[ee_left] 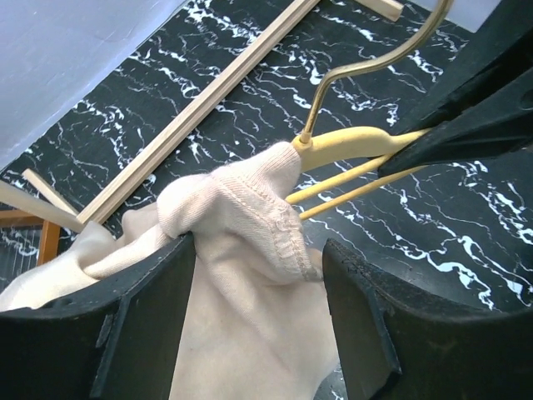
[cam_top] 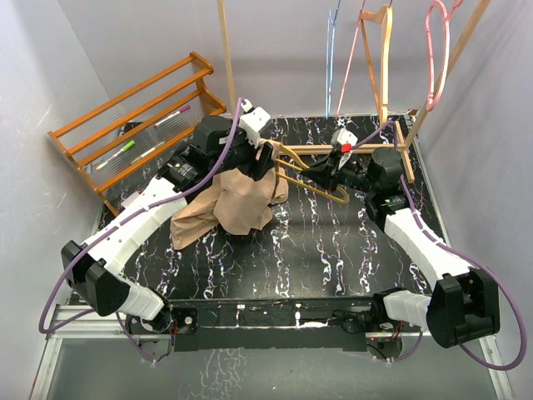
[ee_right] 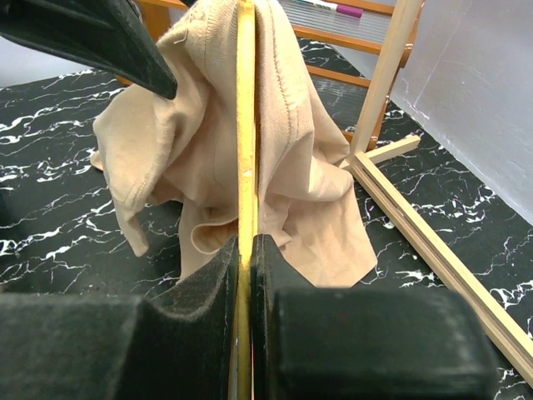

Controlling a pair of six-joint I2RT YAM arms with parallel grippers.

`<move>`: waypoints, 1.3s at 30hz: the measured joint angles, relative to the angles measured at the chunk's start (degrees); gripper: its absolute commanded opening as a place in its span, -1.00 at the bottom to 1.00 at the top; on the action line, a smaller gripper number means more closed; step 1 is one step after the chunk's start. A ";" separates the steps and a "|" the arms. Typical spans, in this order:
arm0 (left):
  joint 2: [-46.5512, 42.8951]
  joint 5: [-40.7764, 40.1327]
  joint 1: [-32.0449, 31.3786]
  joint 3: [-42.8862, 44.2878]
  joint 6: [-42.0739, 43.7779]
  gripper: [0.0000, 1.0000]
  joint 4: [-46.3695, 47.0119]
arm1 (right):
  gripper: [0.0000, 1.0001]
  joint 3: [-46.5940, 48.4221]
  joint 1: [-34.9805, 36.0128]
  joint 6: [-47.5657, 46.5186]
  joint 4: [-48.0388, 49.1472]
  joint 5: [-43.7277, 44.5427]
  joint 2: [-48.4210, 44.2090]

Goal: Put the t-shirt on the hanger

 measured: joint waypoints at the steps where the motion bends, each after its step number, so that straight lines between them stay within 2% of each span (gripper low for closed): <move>1: 0.35 -1.03 -0.24 0.00 -0.20 0.21 0.09 | -0.84 0.00 -0.04 0.02 0.00 0.17 0.09; 6: 1.01 -4.39 -0.98 0.04 -0.63 0.21 0.13 | -0.84 0.00 -0.04 0.00 0.00 0.42 0.15; 7: 1.07 -4.81 -1.05 0.15 -0.68 -0.95 0.02 | -0.84 0.00 -0.04 -0.07 -0.02 0.46 0.15; 8: 1.25 -5.22 -1.11 0.57 -0.79 -1.00 -0.31 | -0.84 0.00 -0.04 -0.26 -0.09 0.50 0.15; 18: 1.66 -7.98 -1.11 8.96 10.32 -1.00 -6.27 | -0.84 0.68 -0.04 -3.98 -4.59 -0.04 0.13; 26: 1.68 -5.31 -1.11 8.81 15.93 -1.00 -11.87 | -0.84 1.51 -0.04 -4.66 -6.19 -2.10 0.15; 34: 1.55 -3.23 -1.11 5.20 19.23 -0.98 -10.99 | -0.84 1.97 -0.17 -4.94 -7.41 -5.79 0.15; 36: 1.42 -2.91 -1.11 4.83 19.67 -0.79 -10.71 | -0.84 1.99 -0.35 -4.96 -7.76 -6.27 0.15; 39: 1.31 -2.56 -1.11 4.39 20.35 -0.22 -10.12 | -0.84 2.27 -0.48 -4.94 -8.13 -7.19 0.15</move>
